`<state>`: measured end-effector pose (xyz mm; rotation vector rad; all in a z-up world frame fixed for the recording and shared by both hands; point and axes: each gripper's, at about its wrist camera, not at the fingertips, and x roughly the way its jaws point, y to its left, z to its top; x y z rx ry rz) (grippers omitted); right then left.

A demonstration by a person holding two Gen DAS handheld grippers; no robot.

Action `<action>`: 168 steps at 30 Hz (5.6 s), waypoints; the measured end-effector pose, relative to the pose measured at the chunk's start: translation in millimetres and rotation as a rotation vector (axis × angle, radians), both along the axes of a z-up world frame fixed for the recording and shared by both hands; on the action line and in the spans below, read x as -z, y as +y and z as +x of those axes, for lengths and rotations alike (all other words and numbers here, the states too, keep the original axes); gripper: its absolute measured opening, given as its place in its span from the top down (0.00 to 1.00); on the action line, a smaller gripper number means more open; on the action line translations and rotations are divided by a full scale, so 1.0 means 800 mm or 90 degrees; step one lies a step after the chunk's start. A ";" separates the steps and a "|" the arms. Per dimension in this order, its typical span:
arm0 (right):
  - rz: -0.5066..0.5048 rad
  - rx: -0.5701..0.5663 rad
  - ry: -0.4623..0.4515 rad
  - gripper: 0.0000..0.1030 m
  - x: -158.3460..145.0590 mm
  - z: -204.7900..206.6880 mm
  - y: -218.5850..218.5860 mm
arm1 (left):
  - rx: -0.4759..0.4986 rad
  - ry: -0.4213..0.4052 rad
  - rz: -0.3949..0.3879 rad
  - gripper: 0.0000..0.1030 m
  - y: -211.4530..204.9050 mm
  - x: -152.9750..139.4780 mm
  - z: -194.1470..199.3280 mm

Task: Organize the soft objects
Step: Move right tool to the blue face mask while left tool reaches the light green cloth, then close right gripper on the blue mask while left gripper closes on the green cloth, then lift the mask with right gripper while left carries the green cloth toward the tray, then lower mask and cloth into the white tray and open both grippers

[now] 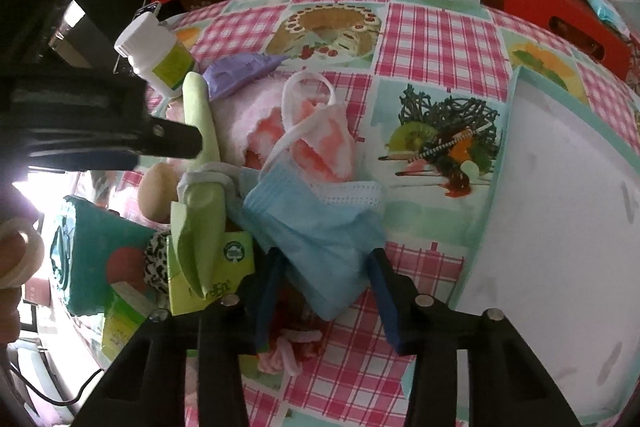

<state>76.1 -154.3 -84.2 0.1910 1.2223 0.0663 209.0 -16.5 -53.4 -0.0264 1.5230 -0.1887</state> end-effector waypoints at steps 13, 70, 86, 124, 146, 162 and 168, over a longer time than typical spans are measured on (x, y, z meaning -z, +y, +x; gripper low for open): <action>0.003 0.008 0.004 0.71 0.006 0.002 -0.005 | -0.037 0.028 -0.061 0.75 -0.015 0.050 0.001; 0.016 0.090 -0.036 0.88 -0.029 -0.051 -0.059 | -0.141 -0.022 -0.154 0.94 0.016 0.043 -0.030; 0.020 0.090 -0.087 0.88 -0.084 -0.071 -0.048 | -0.161 -0.128 -0.200 0.95 0.057 -0.054 -0.085; 0.033 0.192 -0.163 0.88 -0.160 -0.189 -0.124 | -0.010 -0.236 -0.159 0.95 -0.027 -0.173 -0.212; 0.028 0.403 -0.072 0.88 -0.053 -0.248 -0.298 | 0.197 -0.195 -0.121 0.95 -0.228 -0.103 -0.210; 0.017 0.413 -0.028 0.88 0.005 -0.228 -0.334 | 0.274 -0.156 -0.014 0.95 -0.310 -0.015 -0.176; -0.003 0.396 -0.024 0.87 0.009 -0.214 -0.330 | 0.285 -0.119 0.003 0.95 -0.328 0.022 -0.176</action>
